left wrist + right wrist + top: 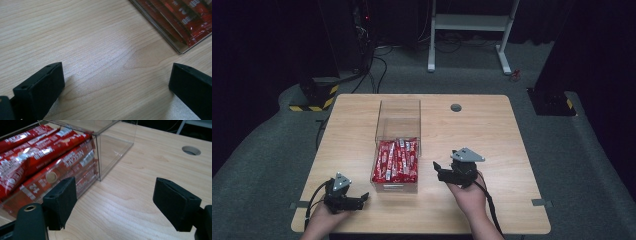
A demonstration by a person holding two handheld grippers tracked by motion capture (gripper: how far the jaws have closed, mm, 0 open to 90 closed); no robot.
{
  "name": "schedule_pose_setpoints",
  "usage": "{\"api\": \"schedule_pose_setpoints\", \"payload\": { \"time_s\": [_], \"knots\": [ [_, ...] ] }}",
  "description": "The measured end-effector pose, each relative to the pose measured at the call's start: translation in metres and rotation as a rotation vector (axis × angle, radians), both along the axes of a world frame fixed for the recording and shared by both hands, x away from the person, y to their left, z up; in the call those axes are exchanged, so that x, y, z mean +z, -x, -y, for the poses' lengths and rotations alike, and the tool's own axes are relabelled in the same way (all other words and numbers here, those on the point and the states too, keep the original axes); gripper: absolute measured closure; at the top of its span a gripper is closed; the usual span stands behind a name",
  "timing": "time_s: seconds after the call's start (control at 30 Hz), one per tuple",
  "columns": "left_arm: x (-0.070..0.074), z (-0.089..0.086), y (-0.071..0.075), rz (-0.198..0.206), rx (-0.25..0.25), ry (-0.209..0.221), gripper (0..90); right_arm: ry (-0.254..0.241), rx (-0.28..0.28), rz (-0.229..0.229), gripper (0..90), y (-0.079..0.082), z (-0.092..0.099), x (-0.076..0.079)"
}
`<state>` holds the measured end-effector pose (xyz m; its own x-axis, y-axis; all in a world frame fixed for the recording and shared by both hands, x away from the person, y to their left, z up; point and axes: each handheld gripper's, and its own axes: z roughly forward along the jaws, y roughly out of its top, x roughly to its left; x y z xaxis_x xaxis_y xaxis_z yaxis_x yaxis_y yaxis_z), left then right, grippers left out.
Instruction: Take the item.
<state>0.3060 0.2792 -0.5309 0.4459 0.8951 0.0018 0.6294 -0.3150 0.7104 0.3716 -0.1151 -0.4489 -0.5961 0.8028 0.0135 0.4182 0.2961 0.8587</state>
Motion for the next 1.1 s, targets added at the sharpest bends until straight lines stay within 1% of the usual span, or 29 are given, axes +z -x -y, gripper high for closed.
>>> {"api": "schedule_pose_setpoints", "payload": {
  "time_s": [0.07, 0.2, 0.33, 0.37, 0.4, 0.43, 0.47, 0.57, 0.7, 0.93, 1.1],
  "knots": [
    [0.000, 0.000, 0.000, 0.000, 0.000, 0.000, 0.6, -0.015, 0.004, 0.013, 19.5, -0.001, -0.003, 0.004],
    [0.000, 0.000, 0.000, 0.000, 0.000, 0.001, 0.6, -0.021, 0.008, 0.024, 19.7, -0.003, -0.006, 0.007],
    [0.000, 0.000, 0.000, 0.000, 0.000, 0.001, 0.6, -0.038, 0.005, 0.029, 20.5, -0.003, -0.008, 0.004],
    [0.000, 0.000, 0.000, 0.001, -0.001, -0.003, 0.6, -0.026, 0.019, 0.018, 20.5, -0.003, -0.010, 0.002],
    [0.000, 0.000, 0.000, 0.001, -0.001, -0.003, 0.6, -0.026, 0.019, 0.018, 20.5, -0.003, -0.010, 0.002],
    [0.000, 0.000, 0.000, 0.000, 0.000, 0.000, 0.6, -0.008, 0.023, 0.022, 20.5, -0.003, -0.010, 0.002],
    [0.000, 0.000, 0.000, 0.000, 0.000, 0.000, 0.6, -0.008, 0.023, 0.022, 20.5, -0.003, -0.010, 0.002],
    [0.000, 0.000, 0.000, 0.001, 0.001, 0.002, 0.6, -0.031, 0.024, 0.028, 20.7, -0.002, -0.009, 0.004],
    [0.000, 0.000, 0.000, 0.001, 0.001, 0.002, 0.6, -0.039, 0.031, 0.031, 21.0, 0.000, -0.009, 0.005],
    [0.000, 0.000, 0.000, 0.001, 0.001, 0.001, 0.6, -0.044, 0.073, 0.031, 21.0, 0.006, -0.017, 0.007],
    [0.000, 0.000, 0.000, 0.001, 0.001, 0.001, 0.6, -0.052, 0.102, 0.043, 21.0, 0.012, -0.027, 0.010]
  ]
}}
